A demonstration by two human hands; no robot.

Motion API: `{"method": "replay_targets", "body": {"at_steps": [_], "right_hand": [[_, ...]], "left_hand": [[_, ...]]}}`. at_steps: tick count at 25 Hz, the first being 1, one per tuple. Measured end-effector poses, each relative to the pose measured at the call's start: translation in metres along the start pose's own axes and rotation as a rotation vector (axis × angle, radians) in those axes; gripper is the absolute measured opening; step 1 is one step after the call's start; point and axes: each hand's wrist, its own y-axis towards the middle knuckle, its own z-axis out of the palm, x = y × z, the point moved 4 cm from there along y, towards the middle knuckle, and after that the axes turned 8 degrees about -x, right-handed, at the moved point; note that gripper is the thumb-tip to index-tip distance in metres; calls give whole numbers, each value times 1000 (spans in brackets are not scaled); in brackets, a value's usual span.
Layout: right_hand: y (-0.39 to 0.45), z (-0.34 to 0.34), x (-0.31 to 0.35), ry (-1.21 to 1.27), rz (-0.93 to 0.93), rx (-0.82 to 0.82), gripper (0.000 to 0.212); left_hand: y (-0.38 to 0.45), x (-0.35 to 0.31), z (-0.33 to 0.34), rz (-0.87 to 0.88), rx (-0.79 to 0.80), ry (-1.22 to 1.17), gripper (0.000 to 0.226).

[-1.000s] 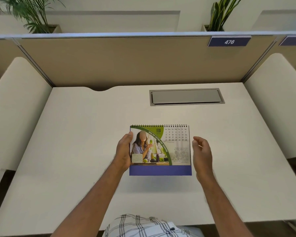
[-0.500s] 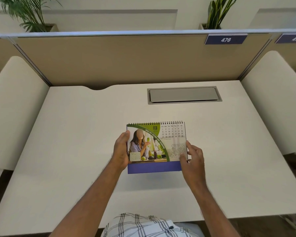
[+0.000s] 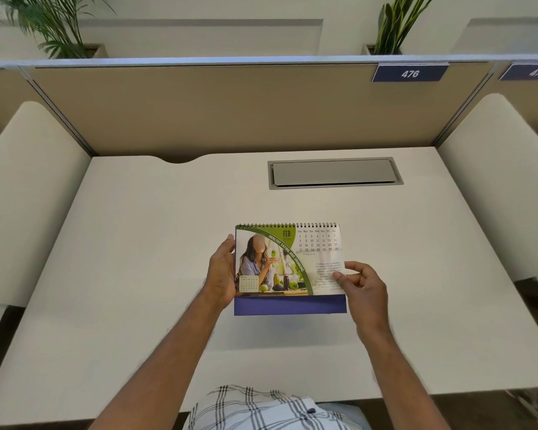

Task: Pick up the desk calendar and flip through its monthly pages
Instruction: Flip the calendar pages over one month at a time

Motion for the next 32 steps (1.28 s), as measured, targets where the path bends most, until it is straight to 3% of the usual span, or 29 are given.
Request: {"method": "replay_targets", "body": {"at_steps": [7, 11, 16, 18, 22, 25, 28, 32], "right_hand": [[-4, -7, 23, 85, -61, -3, 17], [-2, -11, 43, 279, -2, 64, 20], [8, -9, 59, 335, -25, 102, 28], [11, -5, 63, 261, -82, 120, 26], [23, 2, 59, -110, -360, 170, 57], [34, 4, 58, -286, -556, 135, 61], [41, 4, 71, -148, -520, 69, 45], [59, 7, 84, -53, -355, 18, 17]], "left_hand": [[-4, 0, 0, -55, -13, -18, 42], [-1, -3, 1, 26, 55, 20, 35], [-17, -8, 14, 56, 159, 64, 37], [-16, -10, 12, 93, 124, 87, 34], [-15, -9, 7, 117, 67, 115, 26], [-18, -12, 7, 136, 55, 114, 27], [-12, -10, 9, 128, 165, 97, 49], [-10, 0, 7, 50, 109, 15, 58]]}}
